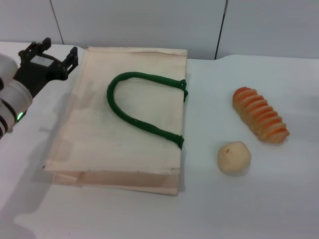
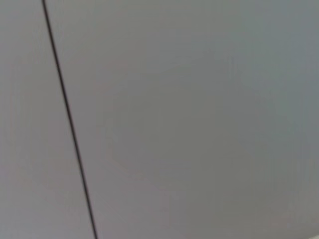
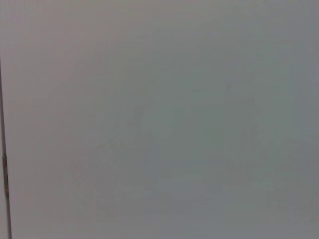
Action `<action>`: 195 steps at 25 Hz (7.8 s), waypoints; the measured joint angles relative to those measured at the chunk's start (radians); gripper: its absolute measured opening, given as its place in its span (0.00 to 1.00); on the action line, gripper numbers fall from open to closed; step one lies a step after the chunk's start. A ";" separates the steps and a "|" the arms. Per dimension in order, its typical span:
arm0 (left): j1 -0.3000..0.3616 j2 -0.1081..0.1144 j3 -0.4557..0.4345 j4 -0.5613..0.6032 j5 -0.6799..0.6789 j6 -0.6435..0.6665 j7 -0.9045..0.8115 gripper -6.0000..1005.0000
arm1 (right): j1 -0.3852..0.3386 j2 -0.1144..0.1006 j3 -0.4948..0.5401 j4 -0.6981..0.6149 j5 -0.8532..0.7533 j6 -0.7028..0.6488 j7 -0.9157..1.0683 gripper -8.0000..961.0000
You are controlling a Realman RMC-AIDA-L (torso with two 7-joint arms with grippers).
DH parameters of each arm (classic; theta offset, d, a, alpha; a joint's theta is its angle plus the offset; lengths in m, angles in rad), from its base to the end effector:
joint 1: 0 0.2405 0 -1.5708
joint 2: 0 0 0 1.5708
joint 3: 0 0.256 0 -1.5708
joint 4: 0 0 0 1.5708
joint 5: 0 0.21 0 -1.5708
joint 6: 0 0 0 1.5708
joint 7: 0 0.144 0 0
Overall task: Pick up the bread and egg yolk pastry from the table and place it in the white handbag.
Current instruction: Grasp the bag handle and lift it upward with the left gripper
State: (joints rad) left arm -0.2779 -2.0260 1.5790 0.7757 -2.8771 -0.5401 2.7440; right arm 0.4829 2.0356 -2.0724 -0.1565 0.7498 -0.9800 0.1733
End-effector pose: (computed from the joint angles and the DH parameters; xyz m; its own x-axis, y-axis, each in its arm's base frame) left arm -0.2963 0.3803 0.0258 0.8242 0.0629 0.5628 0.5586 -0.2537 -0.7897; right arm 0.3502 0.3582 0.0106 0.7039 -0.0540 -0.7083 -0.7100 -0.0250 -0.7037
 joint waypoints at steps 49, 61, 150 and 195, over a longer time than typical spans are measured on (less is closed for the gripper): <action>0.020 0.139 -0.048 0.575 1.448 -0.005 -1.665 0.69 | 0.046 -0.005 -0.006 0.005 -0.007 0.114 0.000 0.73; -0.113 0.004 -0.356 0.581 1.897 -0.370 -1.920 0.69 | 0.050 -0.005 -0.007 0.000 -0.007 0.117 0.000 0.73; -0.449 -0.003 -0.275 0.235 2.392 -0.366 -1.871 0.67 | 0.070 -0.002 -0.027 -0.031 -0.010 0.129 0.001 0.73; -0.432 -0.005 -0.185 0.107 2.225 -0.216 -1.828 0.67 | 0.074 0.000 -0.029 -0.035 -0.010 0.129 0.014 0.73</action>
State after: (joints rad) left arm -0.7100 -2.0310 1.3944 0.8830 -0.6521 -0.7560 0.9155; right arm 0.5570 2.0355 -2.1016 -0.1911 0.7394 -0.8514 0.1872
